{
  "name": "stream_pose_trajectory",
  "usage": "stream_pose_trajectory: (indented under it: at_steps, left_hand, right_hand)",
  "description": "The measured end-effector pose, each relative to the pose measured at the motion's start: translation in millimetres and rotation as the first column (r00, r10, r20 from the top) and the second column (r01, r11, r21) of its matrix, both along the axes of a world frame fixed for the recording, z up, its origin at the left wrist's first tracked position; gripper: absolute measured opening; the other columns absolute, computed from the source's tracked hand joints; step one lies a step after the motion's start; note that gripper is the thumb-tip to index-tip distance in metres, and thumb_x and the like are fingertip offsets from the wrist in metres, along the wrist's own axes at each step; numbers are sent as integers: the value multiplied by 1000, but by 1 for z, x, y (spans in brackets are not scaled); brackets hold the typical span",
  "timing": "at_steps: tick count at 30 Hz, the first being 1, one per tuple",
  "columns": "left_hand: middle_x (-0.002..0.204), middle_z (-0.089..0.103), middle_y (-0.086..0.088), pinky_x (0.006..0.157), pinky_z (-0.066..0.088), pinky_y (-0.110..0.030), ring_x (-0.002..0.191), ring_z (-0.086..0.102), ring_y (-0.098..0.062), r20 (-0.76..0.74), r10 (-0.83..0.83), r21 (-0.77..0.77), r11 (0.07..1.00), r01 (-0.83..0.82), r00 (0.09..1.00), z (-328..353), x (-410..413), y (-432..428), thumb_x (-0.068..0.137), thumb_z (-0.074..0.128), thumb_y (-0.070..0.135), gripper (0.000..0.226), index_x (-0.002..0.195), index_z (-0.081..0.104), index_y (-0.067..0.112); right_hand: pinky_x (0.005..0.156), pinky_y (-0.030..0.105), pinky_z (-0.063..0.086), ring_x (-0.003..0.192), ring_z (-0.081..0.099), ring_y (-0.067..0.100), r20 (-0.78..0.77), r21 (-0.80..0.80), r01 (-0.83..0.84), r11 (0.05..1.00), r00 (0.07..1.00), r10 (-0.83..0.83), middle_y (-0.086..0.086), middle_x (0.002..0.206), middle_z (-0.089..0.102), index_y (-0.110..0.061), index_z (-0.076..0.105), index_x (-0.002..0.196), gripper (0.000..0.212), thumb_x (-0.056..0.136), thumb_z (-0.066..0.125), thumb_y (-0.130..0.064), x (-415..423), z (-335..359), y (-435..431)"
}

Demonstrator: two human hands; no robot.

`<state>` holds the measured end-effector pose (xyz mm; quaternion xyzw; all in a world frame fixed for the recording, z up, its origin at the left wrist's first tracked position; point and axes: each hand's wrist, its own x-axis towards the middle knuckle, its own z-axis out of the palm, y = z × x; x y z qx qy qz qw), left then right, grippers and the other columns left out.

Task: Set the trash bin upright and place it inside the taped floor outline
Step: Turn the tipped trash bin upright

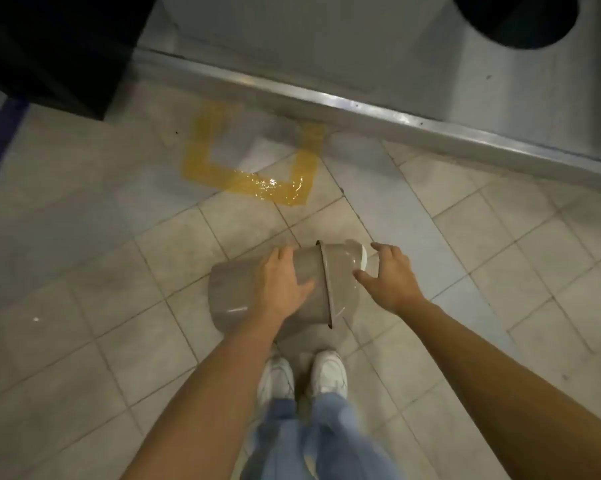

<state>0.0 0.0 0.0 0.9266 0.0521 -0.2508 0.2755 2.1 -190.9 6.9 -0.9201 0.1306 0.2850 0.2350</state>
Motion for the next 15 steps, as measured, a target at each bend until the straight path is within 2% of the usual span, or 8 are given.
stream_pose_trajectory:
  at_steps: [2,5,9,15]
  left_hand:
    - [120,60,-13,90,47,-41,111,55,-29,-56,55,-56,997,-58,997,-29,0,-14,81,67,37,63,134,41,15]
    - [104,67,-13,82,50,-41,99,61,-30,-131,68,-47,996,-74,989,-63,-1,-34,81,67,37,62,133,41,18]
    - [109,68,-12,81,49,-39,102,61,-31,-169,127,-60,989,-139,977,-97,1,-55,78,70,31,53,124,47,19]
    - [101,68,-12,71,42,-33,96,62,-31,-181,218,-96,967,-238,959,-119,-1,-71,77,70,21,42,112,47,19]
  right_hand:
    - [111,39,30,138,31,30,-12,17,39,999,999,-39,11,150,34,-8,30,145,72,87,60,-36,-1,-27,-5]
    - [109,40,33,139,31,29,-77,20,84,996,994,-82,11,151,32,-8,28,146,71,88,58,-36,-7,-65,-11]
    - [108,41,35,137,36,32,-100,34,179,983,980,-175,14,150,35,-9,27,146,74,86,60,-37,-8,-99,-17]
    - [107,42,37,136,39,33,-144,37,212,977,968,-204,15,151,36,-9,27,147,77,85,62,-39,-15,-126,-20]
